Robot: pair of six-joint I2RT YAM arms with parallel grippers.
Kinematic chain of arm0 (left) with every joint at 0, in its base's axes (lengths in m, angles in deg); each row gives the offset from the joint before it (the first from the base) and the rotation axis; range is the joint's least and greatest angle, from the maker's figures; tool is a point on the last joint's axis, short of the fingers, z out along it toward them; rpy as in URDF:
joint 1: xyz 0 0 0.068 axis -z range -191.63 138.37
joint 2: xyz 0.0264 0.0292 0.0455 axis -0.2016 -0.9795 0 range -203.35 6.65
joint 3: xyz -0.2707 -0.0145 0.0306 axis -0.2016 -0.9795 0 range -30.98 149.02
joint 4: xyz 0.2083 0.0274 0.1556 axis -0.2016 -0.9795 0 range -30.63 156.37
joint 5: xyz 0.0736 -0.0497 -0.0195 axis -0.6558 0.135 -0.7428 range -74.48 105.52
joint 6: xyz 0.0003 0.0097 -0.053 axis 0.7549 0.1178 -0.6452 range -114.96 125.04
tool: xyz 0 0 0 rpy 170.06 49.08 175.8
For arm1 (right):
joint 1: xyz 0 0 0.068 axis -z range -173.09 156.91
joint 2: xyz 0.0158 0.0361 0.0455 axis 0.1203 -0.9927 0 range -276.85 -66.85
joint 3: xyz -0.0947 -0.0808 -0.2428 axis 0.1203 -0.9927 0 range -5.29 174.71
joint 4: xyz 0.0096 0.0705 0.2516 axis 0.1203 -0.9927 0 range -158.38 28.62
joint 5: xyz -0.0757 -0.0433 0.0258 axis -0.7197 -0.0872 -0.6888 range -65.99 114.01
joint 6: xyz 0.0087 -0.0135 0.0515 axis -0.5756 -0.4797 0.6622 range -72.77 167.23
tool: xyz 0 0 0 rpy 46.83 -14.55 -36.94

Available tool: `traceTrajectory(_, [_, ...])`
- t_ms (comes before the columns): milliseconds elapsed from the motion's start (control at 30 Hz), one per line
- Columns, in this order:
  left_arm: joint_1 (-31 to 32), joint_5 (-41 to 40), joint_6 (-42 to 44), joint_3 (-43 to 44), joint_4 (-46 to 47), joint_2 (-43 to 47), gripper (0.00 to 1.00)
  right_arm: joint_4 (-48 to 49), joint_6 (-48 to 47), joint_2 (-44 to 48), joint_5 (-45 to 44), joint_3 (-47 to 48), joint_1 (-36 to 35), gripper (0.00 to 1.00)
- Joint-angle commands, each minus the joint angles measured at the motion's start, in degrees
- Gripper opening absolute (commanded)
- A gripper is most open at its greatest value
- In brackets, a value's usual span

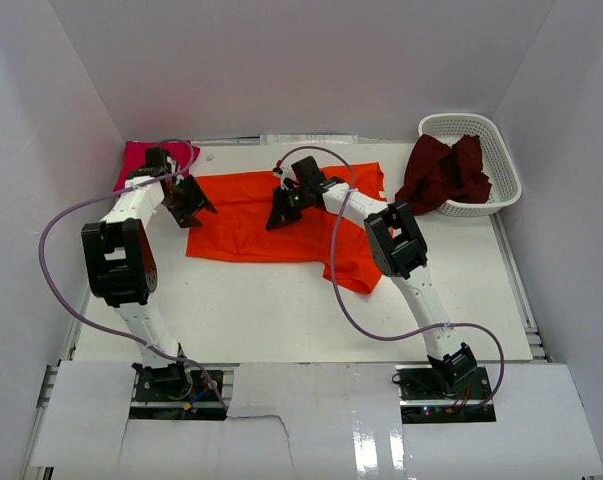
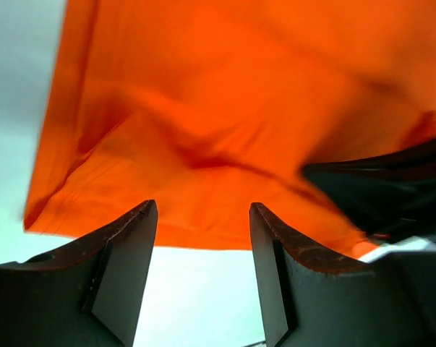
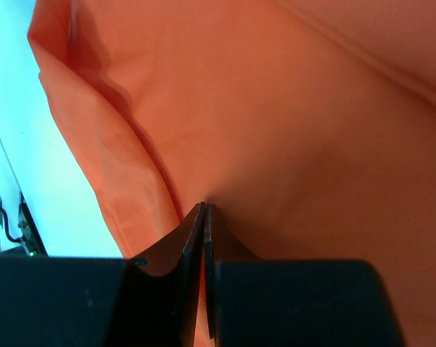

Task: Fold and stack the t-shirts
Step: Grap the side of the flattened tshirt closest away from the robot with both arms

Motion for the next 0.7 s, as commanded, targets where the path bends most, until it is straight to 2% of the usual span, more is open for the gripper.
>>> traceTrajectory(0, [0.03, -3.80, -0.32, -4.64, -2.28, 5.26, 0.64, 3.17, 1.73, 0.74, 0.70, 2.82, 0.33, 0.08])
traceTrajectory(267, [-0.41, -5.47, -0.14, -12.46, -3.42, 7.63, 0.63, 3.61, 1.64, 0.03, 0.00, 0.62, -0.11, 0.08])
traceTrajectory(400, [-1.81, -2.58, 1.69, -15.45, 1.14, 11.31, 0.63, 4.31, 1.55, 0.65, 0.17, -1.05, -0.11, 0.08])
traceTrajectory(467, [-3.39, 2.59, 4.32, -16.86, 4.90, 12.55, 0.65, 4.67, 1.55, 0.82, 0.44, -1.58, -0.11, 0.08])
traceTrajectory(567, [-5.24, 7.16, 7.59, -16.52, 4.75, 11.33, 0.66, 4.67, 1.55, 1.17, 0.79, -2.02, -0.11, 0.08])
traceTrajectory(633, [-5.60, 7.45, 7.59, -16.60, 5.10, 10.89, 0.67, 4.75, 1.55, 1.44, 1.05, -2.20, -0.20, 0.08])
traceTrajectory(667, [-5.68, 3.97, 6.98, -16.60, 4.93, 10.89, 0.68, 4.76, 1.55, 1.61, 1.05, -2.46, -0.11, 0.08])
